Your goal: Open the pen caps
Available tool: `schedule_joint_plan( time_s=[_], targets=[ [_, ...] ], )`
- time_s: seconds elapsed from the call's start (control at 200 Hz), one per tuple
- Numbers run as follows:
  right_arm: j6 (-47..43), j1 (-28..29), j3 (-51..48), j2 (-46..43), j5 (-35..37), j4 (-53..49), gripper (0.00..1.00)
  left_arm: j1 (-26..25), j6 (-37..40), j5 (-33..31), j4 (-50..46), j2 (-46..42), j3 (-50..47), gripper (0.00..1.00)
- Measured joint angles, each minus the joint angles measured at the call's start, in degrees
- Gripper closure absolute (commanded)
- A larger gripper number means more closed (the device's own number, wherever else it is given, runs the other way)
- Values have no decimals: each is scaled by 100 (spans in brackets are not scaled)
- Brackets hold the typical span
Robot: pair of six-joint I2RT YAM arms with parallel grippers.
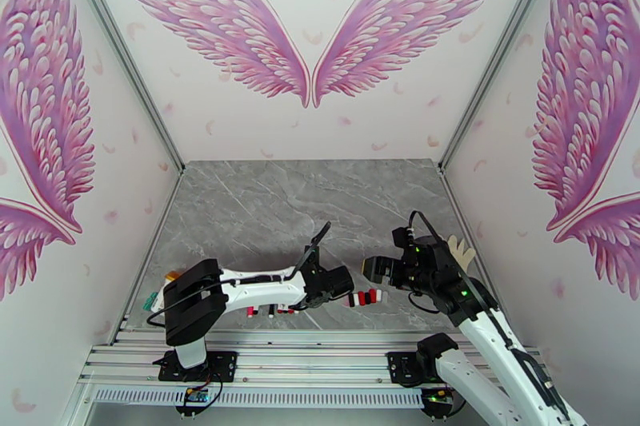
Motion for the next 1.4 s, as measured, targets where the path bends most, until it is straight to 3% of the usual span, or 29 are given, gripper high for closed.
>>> schedule_joint_plan(
  time_s=[0.095,0.25,0.31,0.485,0.685,0.904,1.134,1.399],
  targets=[
    [-81,0,0,9,-7,13,1,31,129,-22,13,-210,0,54],
    [-129,0,0,9,-24,116,1,205,570,-94,111,-844,-15,13],
    [-144,0,11,9,-26,173,1,367,728,-129,251,-1248,-98,2],
    [-197,0,205,37,79,299,1,1104,1399,-144,739,-2509,-625,1],
    [-269,0,490,313,599,540,1,2304,2485,74,1438,-3469,-1464,1],
    [-433,0,546,780,1145,1075,1,3862,3580,424,2229,-3985,-2153,1],
    [-732,0,345,874,1902,2002,1,5071,4465,490,3285,-4430,-3069,1],
    [-1182,0,267,1266,2542,2542,1,5882,5375,564,4433,-4439,-3792,1]
  ],
)
